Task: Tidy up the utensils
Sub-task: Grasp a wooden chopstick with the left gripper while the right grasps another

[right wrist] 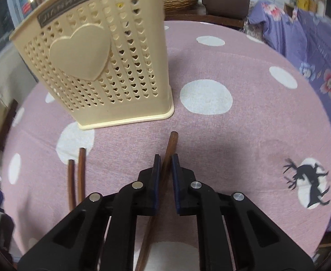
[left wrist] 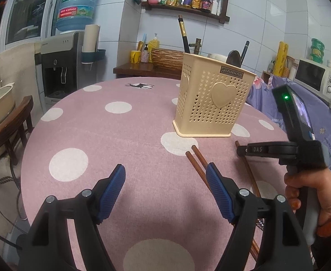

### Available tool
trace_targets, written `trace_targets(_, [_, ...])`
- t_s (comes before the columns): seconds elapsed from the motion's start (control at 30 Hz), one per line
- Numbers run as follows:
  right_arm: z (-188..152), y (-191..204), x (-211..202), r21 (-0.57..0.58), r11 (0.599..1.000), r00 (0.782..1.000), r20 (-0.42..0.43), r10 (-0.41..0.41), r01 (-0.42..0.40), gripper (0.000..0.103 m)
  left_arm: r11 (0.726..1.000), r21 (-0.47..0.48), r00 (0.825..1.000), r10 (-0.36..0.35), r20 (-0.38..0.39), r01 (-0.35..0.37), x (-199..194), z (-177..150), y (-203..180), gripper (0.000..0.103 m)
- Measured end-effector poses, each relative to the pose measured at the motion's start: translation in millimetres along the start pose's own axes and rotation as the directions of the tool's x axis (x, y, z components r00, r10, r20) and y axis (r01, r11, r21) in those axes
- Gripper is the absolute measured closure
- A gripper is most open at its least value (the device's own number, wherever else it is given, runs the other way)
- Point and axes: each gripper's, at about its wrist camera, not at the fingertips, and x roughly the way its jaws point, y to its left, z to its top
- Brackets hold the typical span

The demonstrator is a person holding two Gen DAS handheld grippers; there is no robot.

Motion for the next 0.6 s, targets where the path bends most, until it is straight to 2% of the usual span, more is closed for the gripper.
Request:
trace_targets(0.17, [-0.8, -9.1, -20.6, 0.06, 0.987, 0.988, 0.051, 0.149, -0.152, 0.094, 1.0, -0.013, 0.999, -0.027, -0.02, 0.027, 2.3, -0.1, -2.2, 0.03])
trace_targets(0.3, [4.0, -11.7, -47.2, 0.045, 0.974, 0.97, 0.111, 0.216, -0.222, 0.094, 0.999, -0.012, 0.998, -0.05, -0.049, 0.049, 7.6, -0.6, -6.6, 0.031])
trace_targets(0.47, [3.9, -12.8, -87.5, -0.019, 0.962, 0.943, 0.193, 0.273, -0.274, 0.094, 0.997, 0.007, 0.989, -0.076, -0.13, 0.077, 26.1, 1.2, -13.5, 0.048])
trace_targets(0.5, [3.3, -12.7, -97.1, -0.039, 0.961, 0.937, 0.215, 0.275, -0.273, 0.094, 0.997, 0.014, 0.985, -0.078, -0.151, 0.081, 32.0, 2.2, -15.1, 0.054])
trace_targets(0.6, [-0.8, -12.6, -117.6, -0.093, 0.966, 0.927, 0.273, 0.258, -0.242, 0.095, 0.994, 0.006, 0.971, -0.102, -0.215, 0.106, 49.3, 7.4, -18.1, 0.06])
